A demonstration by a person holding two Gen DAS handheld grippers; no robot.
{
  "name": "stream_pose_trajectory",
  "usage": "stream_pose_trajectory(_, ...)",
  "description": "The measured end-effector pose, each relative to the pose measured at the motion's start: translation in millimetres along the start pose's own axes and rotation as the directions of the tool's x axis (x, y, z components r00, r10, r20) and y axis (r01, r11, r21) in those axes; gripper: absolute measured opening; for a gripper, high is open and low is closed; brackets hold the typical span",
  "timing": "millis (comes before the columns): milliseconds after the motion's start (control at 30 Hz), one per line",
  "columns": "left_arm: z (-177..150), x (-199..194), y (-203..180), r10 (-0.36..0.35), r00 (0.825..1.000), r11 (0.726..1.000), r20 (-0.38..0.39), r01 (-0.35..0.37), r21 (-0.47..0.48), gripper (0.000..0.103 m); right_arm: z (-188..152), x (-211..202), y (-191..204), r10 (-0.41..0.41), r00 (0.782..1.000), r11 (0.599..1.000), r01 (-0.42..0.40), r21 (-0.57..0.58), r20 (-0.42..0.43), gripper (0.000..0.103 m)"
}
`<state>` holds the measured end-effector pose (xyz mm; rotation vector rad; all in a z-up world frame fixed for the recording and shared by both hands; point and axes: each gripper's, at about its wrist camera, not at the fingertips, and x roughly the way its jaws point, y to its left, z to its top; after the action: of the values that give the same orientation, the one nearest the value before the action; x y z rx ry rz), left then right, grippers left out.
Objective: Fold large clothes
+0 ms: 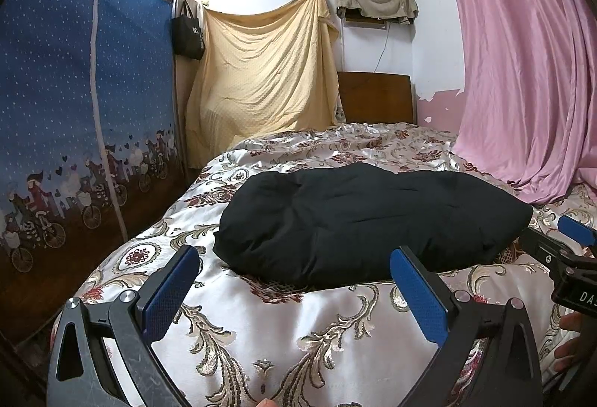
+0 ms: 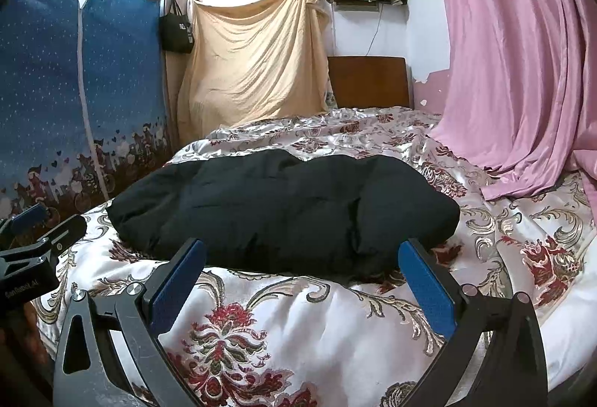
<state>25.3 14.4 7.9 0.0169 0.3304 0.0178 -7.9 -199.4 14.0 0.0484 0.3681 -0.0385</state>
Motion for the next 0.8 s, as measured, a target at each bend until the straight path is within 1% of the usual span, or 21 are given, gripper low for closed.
stream_pose_trajectory(800,0.6,-4.7,1.7,-0.001,1.0,1.0,0.008,0.001,-0.005,0.103,-2.6,0.3,0.5,-0.002,1.0,1.0,0.002,0.0,0.0,0.102)
